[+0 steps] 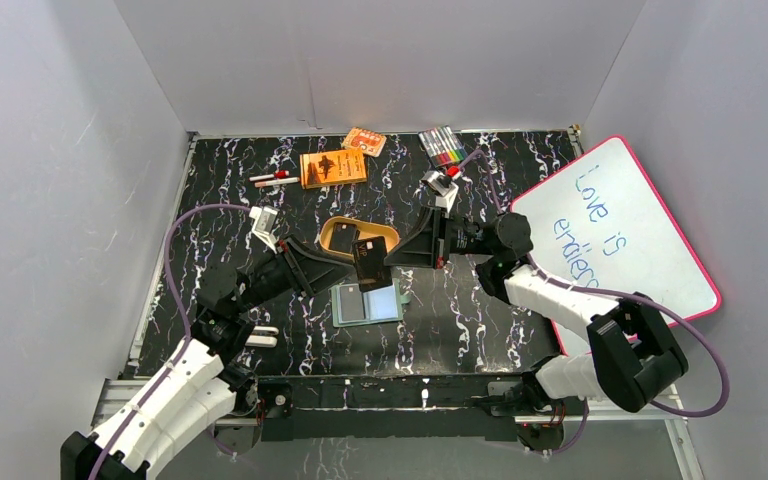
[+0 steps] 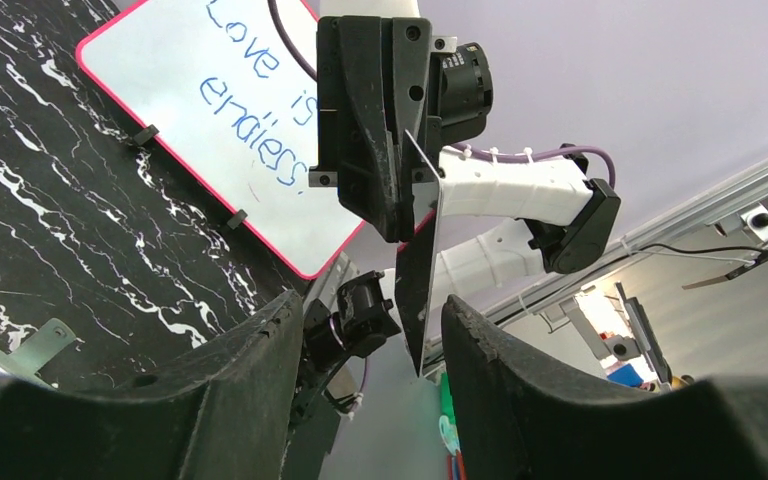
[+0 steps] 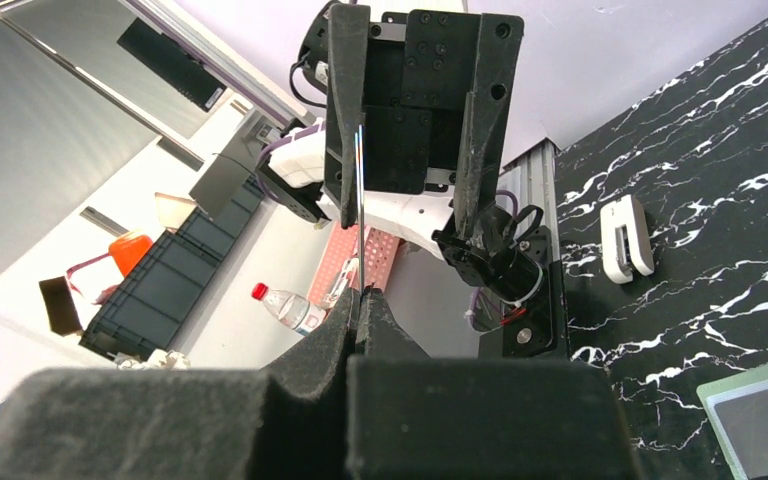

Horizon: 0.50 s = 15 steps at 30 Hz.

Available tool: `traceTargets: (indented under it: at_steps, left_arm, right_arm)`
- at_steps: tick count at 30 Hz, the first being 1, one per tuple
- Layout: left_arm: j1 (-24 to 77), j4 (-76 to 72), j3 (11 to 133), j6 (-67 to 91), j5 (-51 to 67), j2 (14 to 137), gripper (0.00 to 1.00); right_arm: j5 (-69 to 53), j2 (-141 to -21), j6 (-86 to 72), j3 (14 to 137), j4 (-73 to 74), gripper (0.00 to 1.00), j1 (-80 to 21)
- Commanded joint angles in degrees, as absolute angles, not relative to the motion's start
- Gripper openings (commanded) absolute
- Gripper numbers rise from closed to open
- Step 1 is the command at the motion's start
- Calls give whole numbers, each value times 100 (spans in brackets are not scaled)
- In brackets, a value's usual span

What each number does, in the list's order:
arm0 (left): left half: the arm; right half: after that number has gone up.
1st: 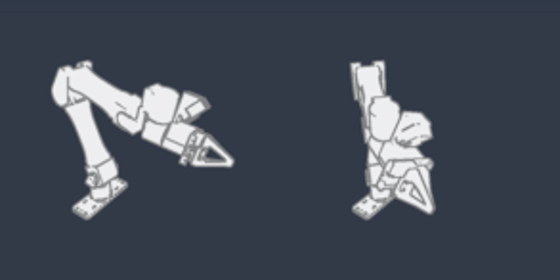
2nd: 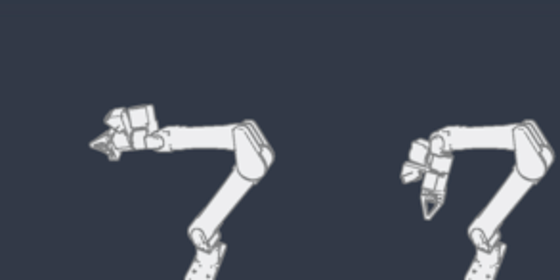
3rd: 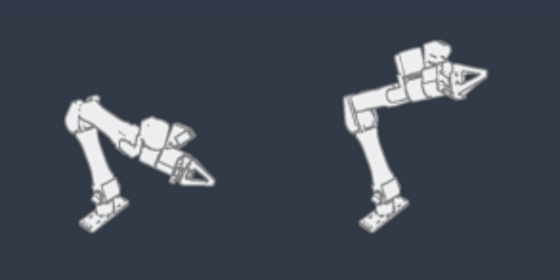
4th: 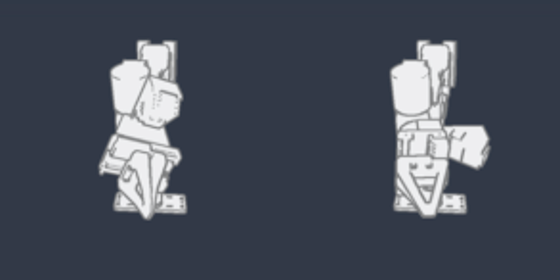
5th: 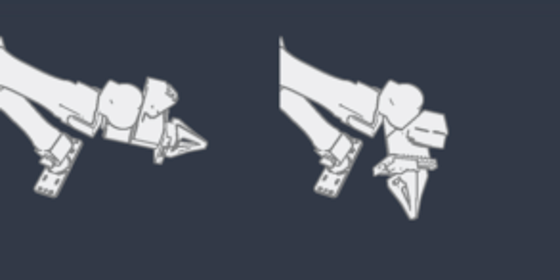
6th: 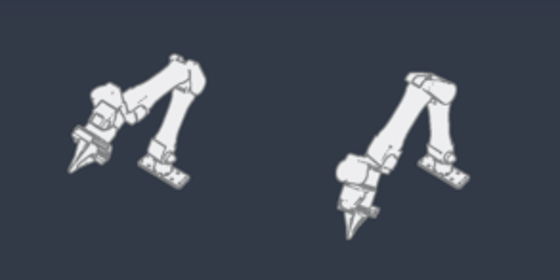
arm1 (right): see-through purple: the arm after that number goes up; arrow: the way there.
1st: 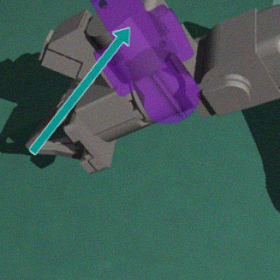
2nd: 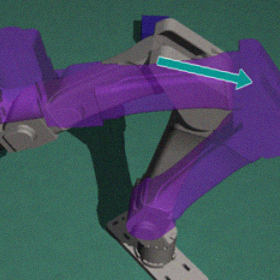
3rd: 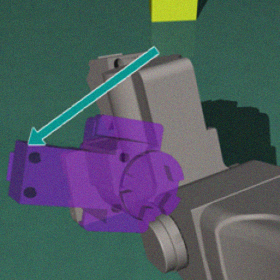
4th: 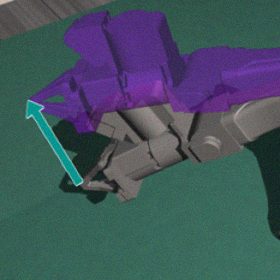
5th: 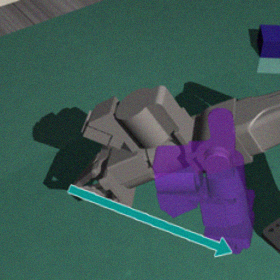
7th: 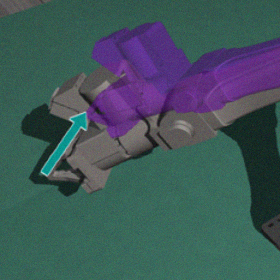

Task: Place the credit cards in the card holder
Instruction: Pick up the credit card from the storage box.

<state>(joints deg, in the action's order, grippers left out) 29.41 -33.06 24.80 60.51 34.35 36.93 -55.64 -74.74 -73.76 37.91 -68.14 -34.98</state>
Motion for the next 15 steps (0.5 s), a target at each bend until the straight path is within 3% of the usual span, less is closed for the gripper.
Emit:
traceTargets:
  at_steps: [1, 15]
  left_arm:
    - [2945, -3573, 2503, 5972, 3664, 3678, 50]
    - [2944, -3522, 2566, 5815, 3706, 3811, 46]
  right_arm:
    - [-5498, -7462, -7755, 3841, -7695, 0, -3486]
    - [-5512, -7442, -7880, 3880, -7734, 0, -3484]
